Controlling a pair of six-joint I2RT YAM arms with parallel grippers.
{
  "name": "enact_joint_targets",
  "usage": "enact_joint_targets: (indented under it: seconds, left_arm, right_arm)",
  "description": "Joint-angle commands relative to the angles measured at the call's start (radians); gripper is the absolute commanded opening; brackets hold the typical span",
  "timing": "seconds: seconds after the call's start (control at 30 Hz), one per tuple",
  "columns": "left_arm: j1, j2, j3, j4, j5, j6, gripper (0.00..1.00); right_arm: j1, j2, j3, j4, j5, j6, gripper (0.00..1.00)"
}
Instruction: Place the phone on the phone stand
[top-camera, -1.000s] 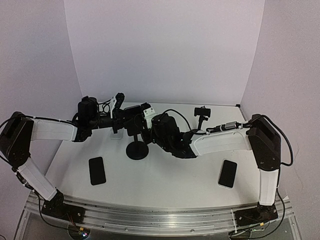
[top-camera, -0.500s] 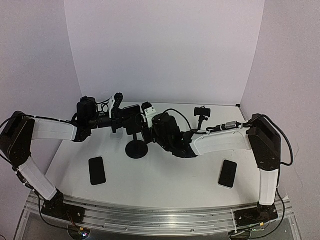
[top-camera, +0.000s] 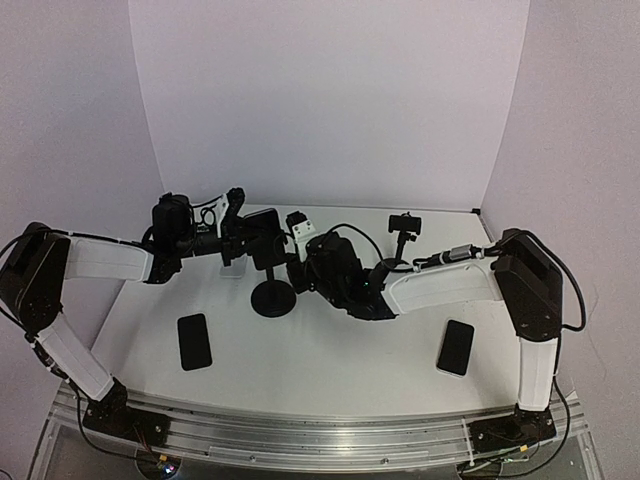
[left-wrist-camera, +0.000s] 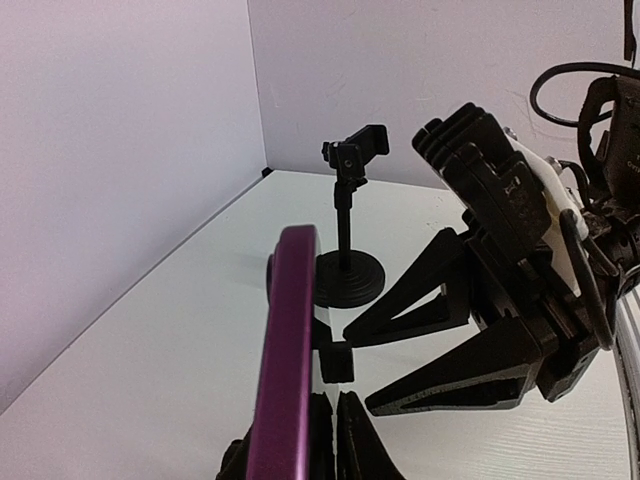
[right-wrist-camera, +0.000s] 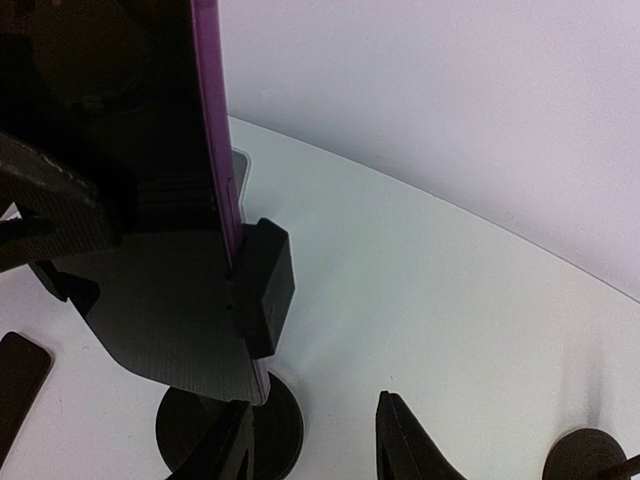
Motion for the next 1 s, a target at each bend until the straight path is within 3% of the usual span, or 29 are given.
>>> enact_joint_targets:
  seconds: [0.0, 0.13, 0.57, 0.97]
  left_arm:
    - [0.021, 0.058, 0.000, -0.262, -0.056, 0.096, 0.17]
    - [0.021, 0.042, 0.029, -0.327, -0.032, 0.136, 0.22]
    - [0.033, 0.003, 0.094, -0.441, 0.019, 0.175, 0.58]
    - [0.078, -0.022, 0.039, -0.491, 0.116, 0.256, 0.65]
  right_arm:
    - [-0.003, -0.070, -0.004, 0.035, 0.025, 0.012, 0.41]
    - [-0.004, -0.076, -0.013, 0.035, 0.033, 0.015, 0.42]
    - [-0.004, -0.085, -0.029, 0.038, 0.035, 0.030, 0.45]
    - [-0.004, -0.091, -0.043, 0.048, 0.036, 0.029, 0.46]
